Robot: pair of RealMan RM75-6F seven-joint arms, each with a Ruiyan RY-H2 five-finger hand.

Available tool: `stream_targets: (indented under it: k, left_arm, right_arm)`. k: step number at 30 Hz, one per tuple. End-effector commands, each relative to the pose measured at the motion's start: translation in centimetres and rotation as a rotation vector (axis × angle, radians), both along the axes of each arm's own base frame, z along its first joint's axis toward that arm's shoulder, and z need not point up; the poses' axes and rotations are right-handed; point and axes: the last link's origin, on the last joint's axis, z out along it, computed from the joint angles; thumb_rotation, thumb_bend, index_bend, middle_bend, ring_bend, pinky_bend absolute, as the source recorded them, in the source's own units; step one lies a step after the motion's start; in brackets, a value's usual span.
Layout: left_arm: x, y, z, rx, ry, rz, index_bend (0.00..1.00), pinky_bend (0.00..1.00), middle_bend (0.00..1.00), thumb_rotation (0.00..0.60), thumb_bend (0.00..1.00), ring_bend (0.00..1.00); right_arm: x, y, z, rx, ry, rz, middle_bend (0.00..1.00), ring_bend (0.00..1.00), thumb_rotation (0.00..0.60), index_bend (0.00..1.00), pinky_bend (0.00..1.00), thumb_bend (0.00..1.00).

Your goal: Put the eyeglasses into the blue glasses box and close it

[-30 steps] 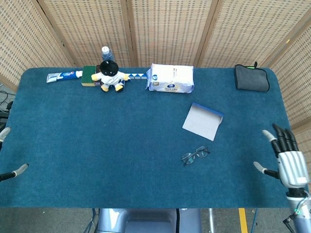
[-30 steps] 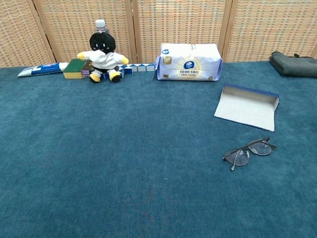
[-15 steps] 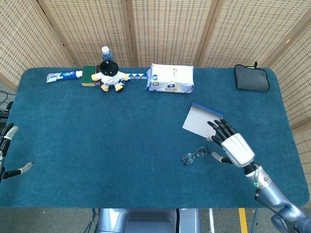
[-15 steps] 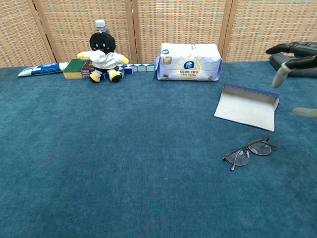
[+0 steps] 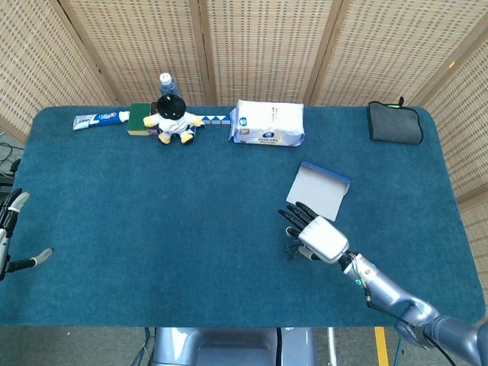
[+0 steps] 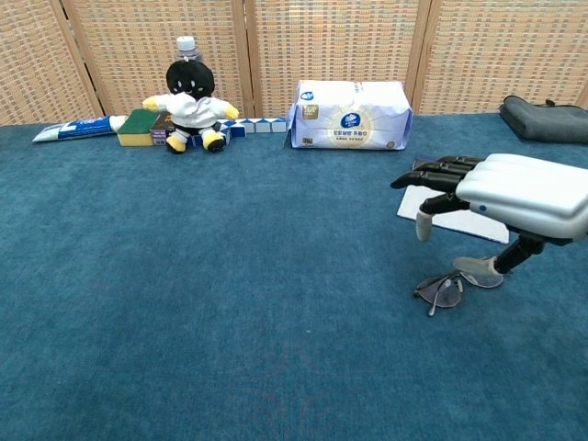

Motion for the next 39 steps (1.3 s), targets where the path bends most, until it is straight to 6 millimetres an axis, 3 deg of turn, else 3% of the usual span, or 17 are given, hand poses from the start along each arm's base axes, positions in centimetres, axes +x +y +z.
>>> stream_targets:
  k: [1,18,39]
  left_arm:
    - [0.0,0.0,0.1,0.002,-0.002,0.000,0.00,0.00,0.00,0.600,0.00,0.00]
    - [-0.2,0.1,-0.2,-0.004,0.000,0.001,0.00,0.00,0.00,0.600,0.00,0.00]
    - [-0.3,0.4,-0.4,-0.007,0.006,0.009,0.00,0.00,0.00,0.600,0.00,0.00]
  right_arm:
    - [0.0,-0.2,-1.0,0.010,0.034,0.004,0.07,0.00,0.600,0.39,0.08,0.41]
    - [-1.4,-0.9,-2.2,0.011,0.116,0.010,0.07,0.00,0.600,0.40,0.10,0.44]
    - [-2.6,-1.4,-2.8,0.002,0.132,-0.026,0.09,0.00,0.600,0.54,0.12,0.46]
